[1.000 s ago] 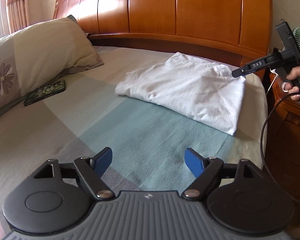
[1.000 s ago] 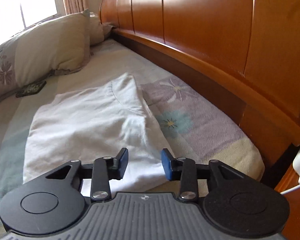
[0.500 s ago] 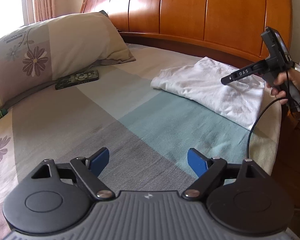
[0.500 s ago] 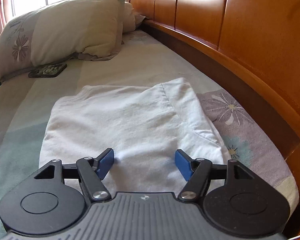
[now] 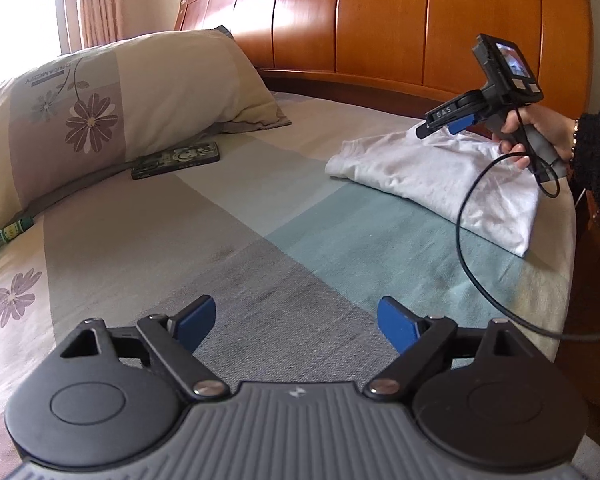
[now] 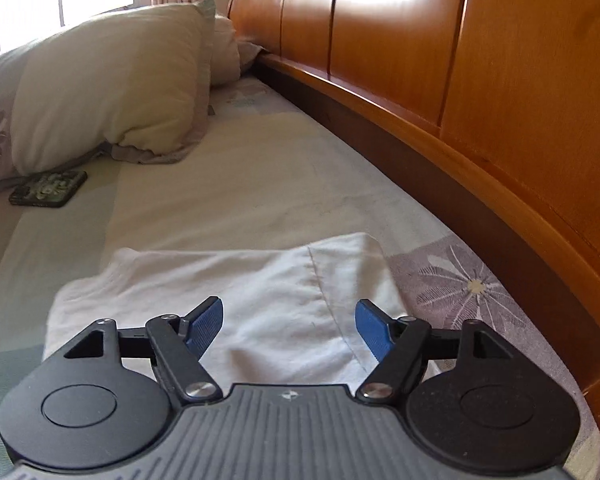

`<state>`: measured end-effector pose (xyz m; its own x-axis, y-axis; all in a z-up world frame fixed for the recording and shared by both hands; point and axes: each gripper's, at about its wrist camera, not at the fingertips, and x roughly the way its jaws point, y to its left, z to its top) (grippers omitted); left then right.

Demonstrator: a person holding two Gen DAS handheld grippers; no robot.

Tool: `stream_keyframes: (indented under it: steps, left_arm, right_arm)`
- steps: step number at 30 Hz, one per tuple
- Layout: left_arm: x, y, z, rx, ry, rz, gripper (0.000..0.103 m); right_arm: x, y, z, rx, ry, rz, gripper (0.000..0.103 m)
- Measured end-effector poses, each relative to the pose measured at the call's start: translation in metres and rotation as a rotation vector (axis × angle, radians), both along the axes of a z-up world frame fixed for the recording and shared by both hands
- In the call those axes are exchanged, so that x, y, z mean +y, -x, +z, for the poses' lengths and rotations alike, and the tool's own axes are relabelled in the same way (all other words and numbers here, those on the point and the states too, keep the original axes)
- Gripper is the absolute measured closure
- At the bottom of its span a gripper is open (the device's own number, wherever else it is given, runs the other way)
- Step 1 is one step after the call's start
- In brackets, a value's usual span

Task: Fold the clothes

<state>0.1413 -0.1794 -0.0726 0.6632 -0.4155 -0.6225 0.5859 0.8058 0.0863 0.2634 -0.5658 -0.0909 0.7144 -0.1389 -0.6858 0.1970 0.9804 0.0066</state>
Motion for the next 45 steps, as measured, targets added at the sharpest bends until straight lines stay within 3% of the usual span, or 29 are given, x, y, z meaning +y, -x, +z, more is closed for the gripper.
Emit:
stream_keyframes:
  steps: [8, 11, 16, 21, 25, 29, 35, 45]
  left_arm:
    - [0.004, 0.007, 0.003, 0.004, -0.01, 0.005, 0.015]
    - [0.007, 0.013, 0.007, 0.001, -0.014, 0.019, 0.015]
    - [0.013, 0.025, 0.017, 0.004, 0.021, 0.043, 0.013]
    - [0.02, 0.044, 0.027, -0.021, 0.06, 0.095, 0.006]
    - [0.02, 0.063, 0.034, -0.054, 0.027, 0.089, 0.006]
    - [0.018, 0.079, 0.04, -0.072, 0.023, 0.079, 0.005]
    - [0.009, 0.094, 0.048, -0.06, 0.039, 0.079, 0.005]
    - [-0.015, 0.115, 0.063, -0.053, 0.088, 0.079, 0.005]
  right_arm:
    - [0.029, 0.015, 0.015, -0.015, 0.03, 0.048, 0.024]
    - [0.05, 0.044, 0.022, -0.039, 0.011, 0.107, 0.012]
    - [0.08, 0.072, 0.004, 0.067, 0.059, 0.147, 0.012]
    - [0.093, 0.118, 0.02, -0.006, -0.079, 0.162, 0.006]
    - [0.098, 0.144, 0.008, 0.056, -0.1, 0.137, 0.007]
    - [0.093, 0.173, 0.012, 0.025, -0.227, 0.107, 0.004]
    - [0.108, 0.208, 0.02, 0.045, -0.189, 0.073, 0.004]
    - [0.128, 0.276, 0.062, -0.004, -0.137, -0.024, 0.0]
